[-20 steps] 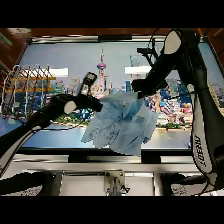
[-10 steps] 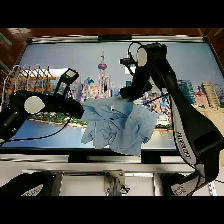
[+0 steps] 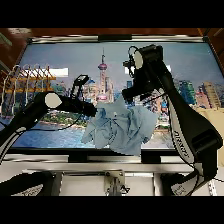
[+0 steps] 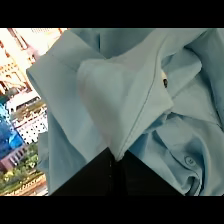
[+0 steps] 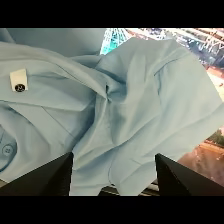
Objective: Fold the shirts.
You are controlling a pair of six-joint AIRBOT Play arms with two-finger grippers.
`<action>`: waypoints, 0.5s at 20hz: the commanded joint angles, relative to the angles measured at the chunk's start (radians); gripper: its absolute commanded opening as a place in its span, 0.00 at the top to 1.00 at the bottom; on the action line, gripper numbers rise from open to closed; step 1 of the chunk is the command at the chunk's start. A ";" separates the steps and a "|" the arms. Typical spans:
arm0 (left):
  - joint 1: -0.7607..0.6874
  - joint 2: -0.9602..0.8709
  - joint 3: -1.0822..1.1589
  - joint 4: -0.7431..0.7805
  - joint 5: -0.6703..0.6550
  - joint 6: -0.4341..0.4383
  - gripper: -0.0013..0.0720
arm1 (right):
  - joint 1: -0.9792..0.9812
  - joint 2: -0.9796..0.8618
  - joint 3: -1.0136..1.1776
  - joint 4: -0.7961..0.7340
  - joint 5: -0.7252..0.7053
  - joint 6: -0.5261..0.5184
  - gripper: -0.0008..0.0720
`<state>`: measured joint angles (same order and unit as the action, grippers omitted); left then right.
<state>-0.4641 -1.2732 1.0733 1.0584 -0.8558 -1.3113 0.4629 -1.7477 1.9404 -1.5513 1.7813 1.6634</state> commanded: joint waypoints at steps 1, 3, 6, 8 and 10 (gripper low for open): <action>0.001 -0.017 0.008 -0.035 0.064 0.002 0.91 | -0.009 0.001 0.000 0.002 0.086 0.085 0.13; 0.001 -0.017 0.008 -0.035 0.077 0.003 0.91 | -0.032 0.001 0.000 0.062 0.086 0.144 0.13; 0.003 -0.017 0.008 -0.035 0.094 0.041 0.91 | -0.031 0.002 -0.011 0.096 0.086 0.188 0.13; 0.009 -0.017 0.008 -0.035 0.096 0.045 0.91 | -0.019 0.014 -0.095 0.097 0.087 0.175 0.13; 0.017 -0.017 0.008 -0.034 0.082 0.048 0.91 | -0.032 0.042 -0.230 0.137 0.086 0.195 0.13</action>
<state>-0.4549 -1.2896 1.0805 1.0252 -0.7727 -1.2751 0.4370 -1.7290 1.8297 -1.4612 1.7782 1.8259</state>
